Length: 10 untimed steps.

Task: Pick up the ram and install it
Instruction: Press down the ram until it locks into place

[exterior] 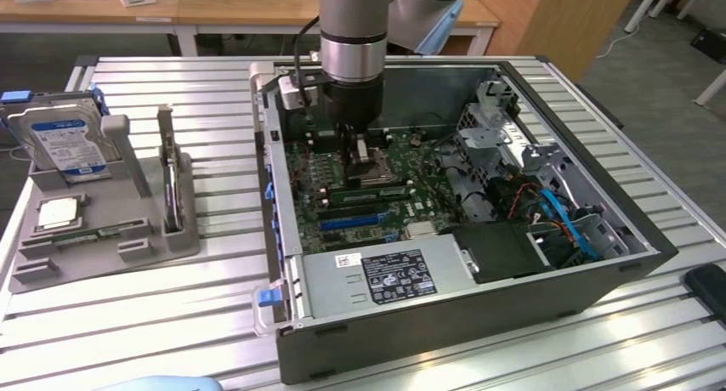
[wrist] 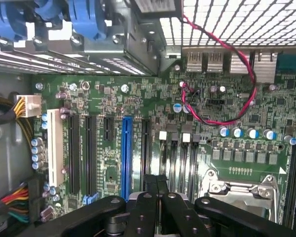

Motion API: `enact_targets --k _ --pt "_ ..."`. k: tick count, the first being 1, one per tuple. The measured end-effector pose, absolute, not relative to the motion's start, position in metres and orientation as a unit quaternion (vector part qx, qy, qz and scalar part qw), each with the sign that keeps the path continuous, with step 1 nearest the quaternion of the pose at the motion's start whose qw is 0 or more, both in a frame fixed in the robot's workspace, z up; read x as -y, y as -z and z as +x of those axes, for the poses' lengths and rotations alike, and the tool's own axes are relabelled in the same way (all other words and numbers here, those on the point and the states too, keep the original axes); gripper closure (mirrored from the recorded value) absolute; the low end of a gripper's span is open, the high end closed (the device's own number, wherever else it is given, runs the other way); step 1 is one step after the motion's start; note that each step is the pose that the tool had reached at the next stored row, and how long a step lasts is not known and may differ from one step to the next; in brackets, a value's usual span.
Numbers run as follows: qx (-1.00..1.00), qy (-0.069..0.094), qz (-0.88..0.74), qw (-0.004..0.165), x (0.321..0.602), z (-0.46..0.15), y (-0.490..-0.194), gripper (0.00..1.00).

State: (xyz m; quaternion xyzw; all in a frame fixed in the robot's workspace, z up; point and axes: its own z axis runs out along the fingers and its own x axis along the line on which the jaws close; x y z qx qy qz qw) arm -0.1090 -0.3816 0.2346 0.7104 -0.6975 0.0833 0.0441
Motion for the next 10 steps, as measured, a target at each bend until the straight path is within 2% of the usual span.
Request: enact_targets --k 10 --pt "0.697 -0.083 0.710 0.045 0.3820 -0.1087 -0.2294 0.90"
